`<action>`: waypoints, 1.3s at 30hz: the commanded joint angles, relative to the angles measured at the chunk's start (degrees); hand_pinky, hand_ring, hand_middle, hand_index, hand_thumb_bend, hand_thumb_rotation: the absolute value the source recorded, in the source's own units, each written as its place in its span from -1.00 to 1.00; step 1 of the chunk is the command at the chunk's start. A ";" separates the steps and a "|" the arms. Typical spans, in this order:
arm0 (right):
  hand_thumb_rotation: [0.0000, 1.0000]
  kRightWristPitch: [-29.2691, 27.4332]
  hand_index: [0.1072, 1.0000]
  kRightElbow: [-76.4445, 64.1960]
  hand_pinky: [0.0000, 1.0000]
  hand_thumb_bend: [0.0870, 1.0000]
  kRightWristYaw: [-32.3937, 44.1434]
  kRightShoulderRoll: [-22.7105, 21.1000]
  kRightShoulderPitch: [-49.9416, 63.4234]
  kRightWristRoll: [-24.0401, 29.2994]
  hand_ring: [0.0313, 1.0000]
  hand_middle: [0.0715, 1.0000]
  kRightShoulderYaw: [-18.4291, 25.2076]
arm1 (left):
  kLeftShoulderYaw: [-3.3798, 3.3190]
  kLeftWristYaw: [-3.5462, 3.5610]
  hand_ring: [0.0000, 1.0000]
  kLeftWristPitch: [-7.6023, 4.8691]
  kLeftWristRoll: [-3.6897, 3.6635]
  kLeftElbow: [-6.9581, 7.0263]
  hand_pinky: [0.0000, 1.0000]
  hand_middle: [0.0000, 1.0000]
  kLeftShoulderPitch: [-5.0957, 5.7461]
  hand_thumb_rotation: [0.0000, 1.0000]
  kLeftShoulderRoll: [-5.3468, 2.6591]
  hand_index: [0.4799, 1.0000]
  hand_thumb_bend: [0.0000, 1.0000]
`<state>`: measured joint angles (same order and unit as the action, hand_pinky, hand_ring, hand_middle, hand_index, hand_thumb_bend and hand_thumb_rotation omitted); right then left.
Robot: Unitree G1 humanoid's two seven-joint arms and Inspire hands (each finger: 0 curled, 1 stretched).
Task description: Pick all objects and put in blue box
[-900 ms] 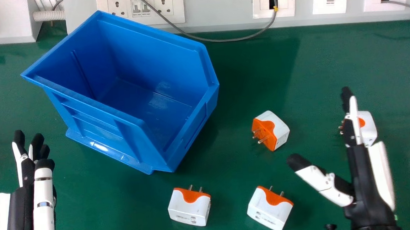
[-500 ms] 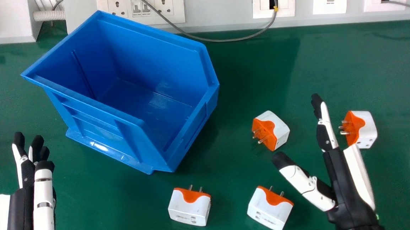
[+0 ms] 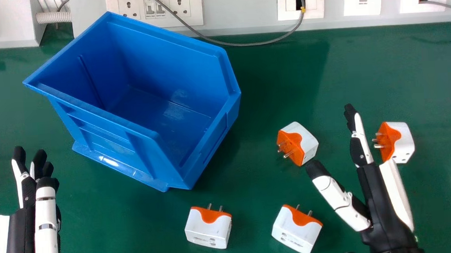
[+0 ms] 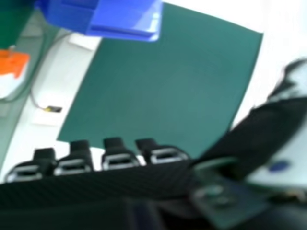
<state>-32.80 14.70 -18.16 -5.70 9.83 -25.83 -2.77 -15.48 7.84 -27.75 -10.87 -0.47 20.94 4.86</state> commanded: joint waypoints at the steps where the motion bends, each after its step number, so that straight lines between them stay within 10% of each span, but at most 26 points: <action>1: 0.25 0.35 1.00 -2.75 0.89 0.08 -2.86 0.33 -0.07 -0.93 1.00 1.00 0.91 | -0.31 0.20 1.00 -0.94 0.03 1.65 1.00 1.00 0.60 1.00 0.30 1.00 -0.83; 13: -0.08 3.94 1.00 -4.58 1.00 0.04 -11.95 -1.75 -2.09 -7.13 1.00 1.00 3.70 | 0.11 -0.08 1.00 0.03 -0.10 3.03 1.00 1.00 1.73 1.00 -0.41 1.00 -0.85; 22: 0.05 20.91 1.00 -9.17 0.76 0.17 -18.24 -1.77 -2.64 -18.84 0.99 1.00 2.86 | 0.42 0.40 1.00 -0.51 -1.02 3.36 1.00 1.00 2.38 1.00 -0.83 1.00 -0.77; 39: -0.04 37.21 0.96 -0.07 0.72 0.17 -16.77 -4.11 -13.12 -15.52 0.92 0.98 3.64 | -0.12 0.58 1.00 -0.23 -0.56 3.24 1.00 1.00 1.66 1.00 -0.47 1.00 -0.74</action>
<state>3.74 14.08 -34.63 -8.61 -1.23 -41.99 0.10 -15.03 8.34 -27.22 -11.23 1.61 22.37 3.92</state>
